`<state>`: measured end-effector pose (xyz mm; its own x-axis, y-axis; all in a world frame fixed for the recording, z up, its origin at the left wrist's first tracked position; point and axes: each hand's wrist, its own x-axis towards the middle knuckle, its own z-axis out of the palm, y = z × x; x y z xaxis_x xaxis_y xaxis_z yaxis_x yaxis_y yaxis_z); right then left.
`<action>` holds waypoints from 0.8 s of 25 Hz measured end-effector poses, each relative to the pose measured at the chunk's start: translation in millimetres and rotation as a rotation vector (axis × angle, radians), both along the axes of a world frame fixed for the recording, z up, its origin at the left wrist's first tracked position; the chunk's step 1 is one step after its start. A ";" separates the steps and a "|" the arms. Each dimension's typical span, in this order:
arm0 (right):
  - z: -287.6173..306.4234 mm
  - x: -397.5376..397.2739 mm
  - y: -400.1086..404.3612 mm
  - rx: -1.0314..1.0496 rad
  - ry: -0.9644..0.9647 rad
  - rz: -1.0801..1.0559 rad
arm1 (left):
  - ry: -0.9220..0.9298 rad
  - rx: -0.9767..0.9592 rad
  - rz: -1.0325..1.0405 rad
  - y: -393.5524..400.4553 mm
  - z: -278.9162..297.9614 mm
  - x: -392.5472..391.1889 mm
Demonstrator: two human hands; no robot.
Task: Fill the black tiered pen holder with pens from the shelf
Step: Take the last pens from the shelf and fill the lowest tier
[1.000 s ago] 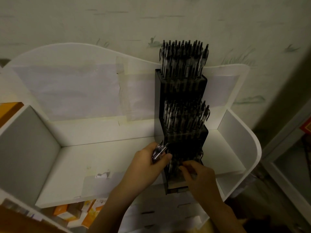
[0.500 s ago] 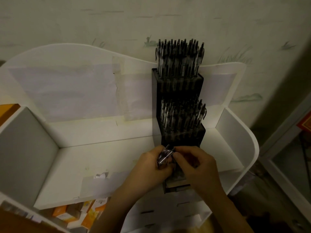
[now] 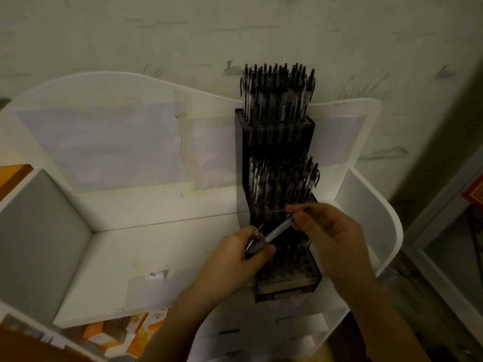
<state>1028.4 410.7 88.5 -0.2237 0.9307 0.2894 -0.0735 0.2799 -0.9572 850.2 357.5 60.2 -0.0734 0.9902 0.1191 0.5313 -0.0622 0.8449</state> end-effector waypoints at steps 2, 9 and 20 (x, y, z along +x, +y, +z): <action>11.9 9.6 5.9 0.012 0.113 -0.064 | 0.001 -0.006 0.007 0.0 -0.5 -2.0; -13.9 12.4 5.7 0.272 -0.150 -0.304 | -0.013 0.010 0.007 2.9 2.1 -3.9; -53.5 3.5 12.4 0.423 -0.326 -0.219 | -0.014 0.016 0.013 -0.7 2.1 -7.5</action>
